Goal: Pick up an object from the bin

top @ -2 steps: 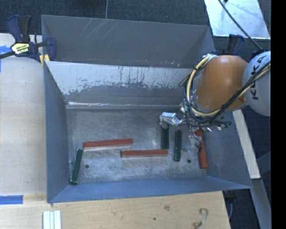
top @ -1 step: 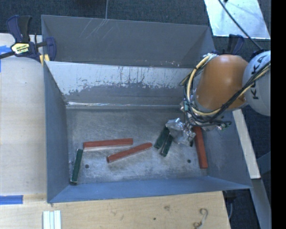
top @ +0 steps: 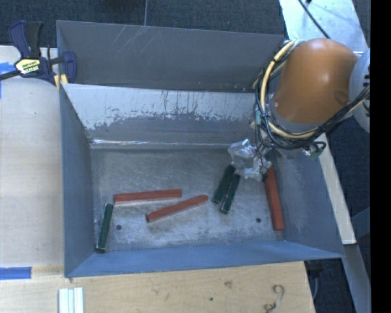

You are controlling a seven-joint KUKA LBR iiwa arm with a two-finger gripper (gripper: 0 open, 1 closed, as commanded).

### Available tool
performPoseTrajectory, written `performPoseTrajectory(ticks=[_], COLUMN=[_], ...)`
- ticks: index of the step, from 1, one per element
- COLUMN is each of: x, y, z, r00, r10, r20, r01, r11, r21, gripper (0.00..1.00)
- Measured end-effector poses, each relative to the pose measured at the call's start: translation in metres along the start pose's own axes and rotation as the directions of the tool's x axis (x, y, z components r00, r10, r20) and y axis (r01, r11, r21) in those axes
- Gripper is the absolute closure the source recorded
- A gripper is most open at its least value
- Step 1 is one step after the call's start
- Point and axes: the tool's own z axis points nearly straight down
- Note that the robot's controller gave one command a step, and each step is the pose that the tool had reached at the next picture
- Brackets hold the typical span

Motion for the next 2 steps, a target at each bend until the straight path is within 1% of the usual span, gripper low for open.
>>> performPoseTrajectory(ticks=[1,2], x=[-0.042,-0.017], y=[-0.009,0.031], z=[0.02,0.053], r00=[0.986,0.969], r10=[0.168,0.245], r20=[-0.005,-0.012], r01=[-0.168,-0.245], r11=[0.986,0.969], r21=[-0.004,-0.006], gripper=[1.0,1.0])
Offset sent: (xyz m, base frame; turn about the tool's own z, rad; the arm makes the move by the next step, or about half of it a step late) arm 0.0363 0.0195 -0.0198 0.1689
